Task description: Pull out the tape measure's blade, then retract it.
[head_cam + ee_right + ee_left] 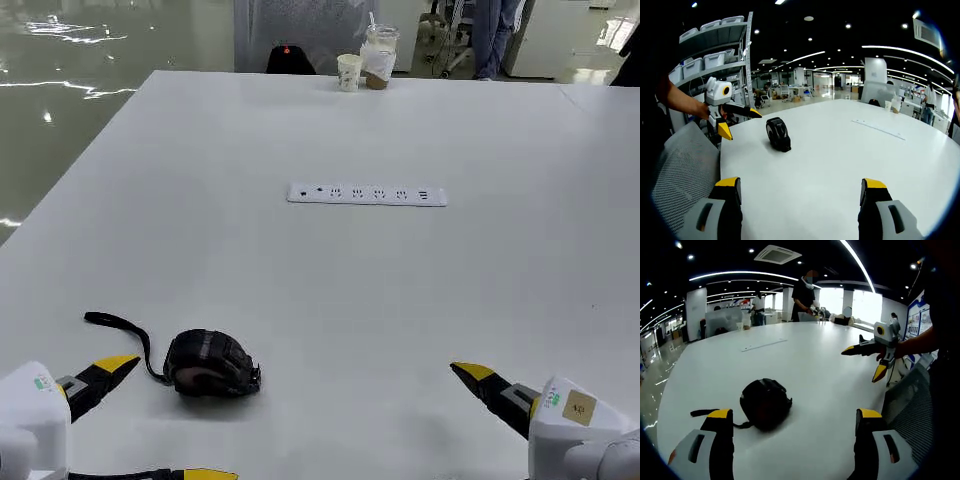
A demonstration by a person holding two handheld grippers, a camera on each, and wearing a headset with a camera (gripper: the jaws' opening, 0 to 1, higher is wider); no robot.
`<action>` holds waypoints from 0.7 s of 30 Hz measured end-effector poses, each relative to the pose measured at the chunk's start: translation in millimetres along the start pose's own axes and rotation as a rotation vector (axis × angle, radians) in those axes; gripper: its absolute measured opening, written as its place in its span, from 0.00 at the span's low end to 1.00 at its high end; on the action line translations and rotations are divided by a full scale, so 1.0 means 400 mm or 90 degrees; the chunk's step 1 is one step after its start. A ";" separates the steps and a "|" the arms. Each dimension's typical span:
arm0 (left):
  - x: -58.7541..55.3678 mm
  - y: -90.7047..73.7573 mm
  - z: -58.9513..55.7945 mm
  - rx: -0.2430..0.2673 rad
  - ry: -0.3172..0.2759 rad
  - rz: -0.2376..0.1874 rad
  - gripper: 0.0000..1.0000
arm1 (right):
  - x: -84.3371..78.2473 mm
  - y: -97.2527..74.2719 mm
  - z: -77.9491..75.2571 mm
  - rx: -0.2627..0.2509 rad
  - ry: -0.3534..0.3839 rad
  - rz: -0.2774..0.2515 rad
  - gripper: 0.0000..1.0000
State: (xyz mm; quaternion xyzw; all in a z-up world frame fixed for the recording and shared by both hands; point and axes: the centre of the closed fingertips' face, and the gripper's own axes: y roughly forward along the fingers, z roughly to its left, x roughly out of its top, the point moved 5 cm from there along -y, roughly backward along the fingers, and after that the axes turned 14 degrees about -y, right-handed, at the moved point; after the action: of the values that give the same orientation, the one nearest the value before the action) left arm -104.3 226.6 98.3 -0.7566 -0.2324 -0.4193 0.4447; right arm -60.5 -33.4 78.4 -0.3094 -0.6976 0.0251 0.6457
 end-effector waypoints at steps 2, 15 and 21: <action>-0.001 -0.001 -0.001 -0.002 -0.008 0.003 0.99 | 0.000 0.000 0.000 -0.001 0.000 0.001 0.99; 0.008 0.000 0.000 -0.003 0.005 -0.004 0.99 | -0.002 -0.008 -0.002 -0.008 0.005 0.002 0.99; 0.008 0.003 0.002 -0.005 0.007 -0.004 0.98 | -0.005 -0.011 -0.003 -0.010 0.008 0.003 0.99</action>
State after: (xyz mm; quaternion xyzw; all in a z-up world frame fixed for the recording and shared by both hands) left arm -101.4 226.7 100.5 -0.7555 -0.2304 -0.4258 0.4415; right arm -61.1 -38.4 78.6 -0.3165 -0.6932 0.0191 0.6473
